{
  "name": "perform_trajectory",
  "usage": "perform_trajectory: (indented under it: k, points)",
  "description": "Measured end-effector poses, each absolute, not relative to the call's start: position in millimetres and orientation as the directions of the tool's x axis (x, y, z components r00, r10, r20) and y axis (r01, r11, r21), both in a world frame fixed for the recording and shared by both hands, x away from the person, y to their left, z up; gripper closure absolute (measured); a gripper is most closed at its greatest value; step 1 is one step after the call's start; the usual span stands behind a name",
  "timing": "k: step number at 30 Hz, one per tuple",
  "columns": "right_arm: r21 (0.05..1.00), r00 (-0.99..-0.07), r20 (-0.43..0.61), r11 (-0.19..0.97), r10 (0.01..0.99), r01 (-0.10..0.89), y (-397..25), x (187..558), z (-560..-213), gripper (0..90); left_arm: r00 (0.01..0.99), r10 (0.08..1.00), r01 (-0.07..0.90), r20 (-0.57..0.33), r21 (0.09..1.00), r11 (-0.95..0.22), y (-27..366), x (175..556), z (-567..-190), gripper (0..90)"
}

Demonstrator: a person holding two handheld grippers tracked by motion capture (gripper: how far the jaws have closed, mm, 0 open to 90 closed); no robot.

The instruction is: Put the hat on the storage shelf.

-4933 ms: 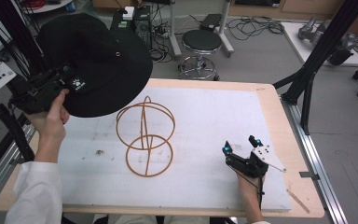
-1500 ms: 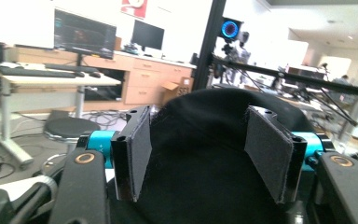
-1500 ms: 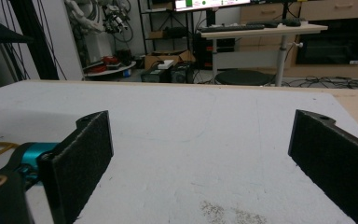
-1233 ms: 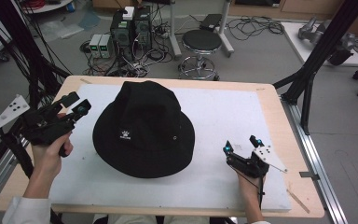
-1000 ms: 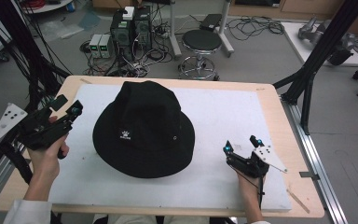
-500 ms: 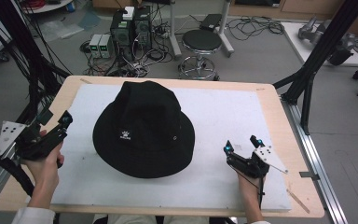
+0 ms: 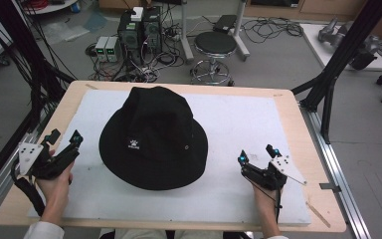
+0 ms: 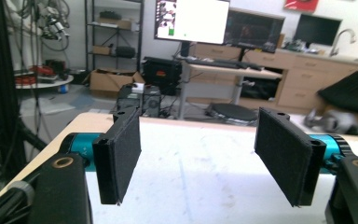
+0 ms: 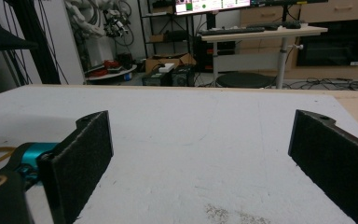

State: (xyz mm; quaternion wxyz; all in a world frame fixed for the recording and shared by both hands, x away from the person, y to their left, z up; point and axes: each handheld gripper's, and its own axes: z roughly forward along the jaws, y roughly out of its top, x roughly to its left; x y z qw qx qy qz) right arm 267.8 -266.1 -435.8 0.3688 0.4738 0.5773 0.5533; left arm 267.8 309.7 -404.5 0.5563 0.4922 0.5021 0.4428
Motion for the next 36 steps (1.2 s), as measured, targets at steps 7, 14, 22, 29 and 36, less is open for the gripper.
perform_trajectory:
  k: [7, 14, 22, 29, 36]
  points:
    - [0.989, -0.280, 0.099, -0.063, 0.955, 0.137, -267, 268, -436, 5.6, 0.120, 0.984, 0.032, -0.131, 0.991, 0.128, 312, 273, -424, 29.9]
    - [0.989, -0.283, 0.101, -0.065, 0.954, 0.134, -267, 267, -435, 5.6, 0.119, 0.984, 0.027, -0.133, 0.991, 0.130, 314, 270, -428, 29.5]
    - [0.988, -0.284, 0.103, -0.065, 0.953, 0.139, -267, 268, -436, 5.6, 0.117, 0.989, 0.021, -0.087, 0.996, 0.085, 310, 268, -431, 29.5]
    - [0.988, -0.284, 0.104, -0.066, 0.953, 0.139, -268, 268, -437, 5.6, 0.139, 0.988, 0.008, -0.070, 0.998, 0.070, 308, 264, -431, 29.5]
    - [0.987, -0.286, 0.106, -0.065, 0.952, 0.148, -268, 268, -437, 5.6, 0.130, 0.987, 0.010, -0.094, 0.996, 0.094, 313, 262, -431, 29.5]
